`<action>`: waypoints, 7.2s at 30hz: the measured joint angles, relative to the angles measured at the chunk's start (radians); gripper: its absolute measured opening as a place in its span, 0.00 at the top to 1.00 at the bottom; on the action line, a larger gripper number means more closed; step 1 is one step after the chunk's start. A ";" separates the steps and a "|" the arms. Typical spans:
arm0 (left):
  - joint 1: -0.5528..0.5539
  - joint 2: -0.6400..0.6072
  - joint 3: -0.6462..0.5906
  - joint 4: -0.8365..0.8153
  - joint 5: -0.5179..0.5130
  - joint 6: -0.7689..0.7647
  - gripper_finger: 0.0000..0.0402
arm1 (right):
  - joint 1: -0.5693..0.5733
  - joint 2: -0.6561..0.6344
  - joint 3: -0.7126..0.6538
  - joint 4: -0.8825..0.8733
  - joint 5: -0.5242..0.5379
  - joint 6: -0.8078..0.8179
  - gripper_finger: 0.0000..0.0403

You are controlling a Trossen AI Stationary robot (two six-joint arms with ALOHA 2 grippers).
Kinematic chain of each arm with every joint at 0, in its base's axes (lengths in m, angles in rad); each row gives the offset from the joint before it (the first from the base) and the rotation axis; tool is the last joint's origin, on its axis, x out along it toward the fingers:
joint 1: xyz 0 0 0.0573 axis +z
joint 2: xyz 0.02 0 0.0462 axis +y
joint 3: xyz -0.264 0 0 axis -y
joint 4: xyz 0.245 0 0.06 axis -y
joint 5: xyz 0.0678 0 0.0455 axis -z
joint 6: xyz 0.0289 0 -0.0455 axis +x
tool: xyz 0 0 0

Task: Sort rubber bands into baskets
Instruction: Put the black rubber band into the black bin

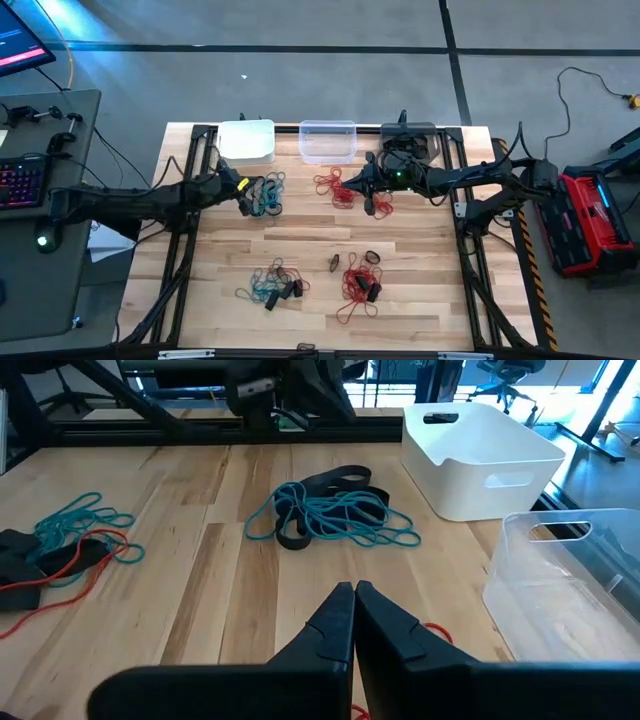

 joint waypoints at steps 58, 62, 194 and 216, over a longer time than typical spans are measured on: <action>0.066 0.405 0.147 -0.301 0.054 -0.087 0.98 | 0.000 0.062 0.000 -0.018 0.003 0.017 1.00; 0.066 0.353 0.147 -0.303 0.072 -0.087 0.99 | 0.000 0.062 0.000 -0.018 0.003 0.019 1.00; -0.019 1.004 0.693 0.262 0.558 0.121 0.77 | 0.135 0.011 0.005 -0.069 0.426 0.021 1.00; -0.019 1.004 0.626 0.377 0.502 0.061 0.66 | -0.191 -0.320 0.005 -0.543 0.934 0.187 1.00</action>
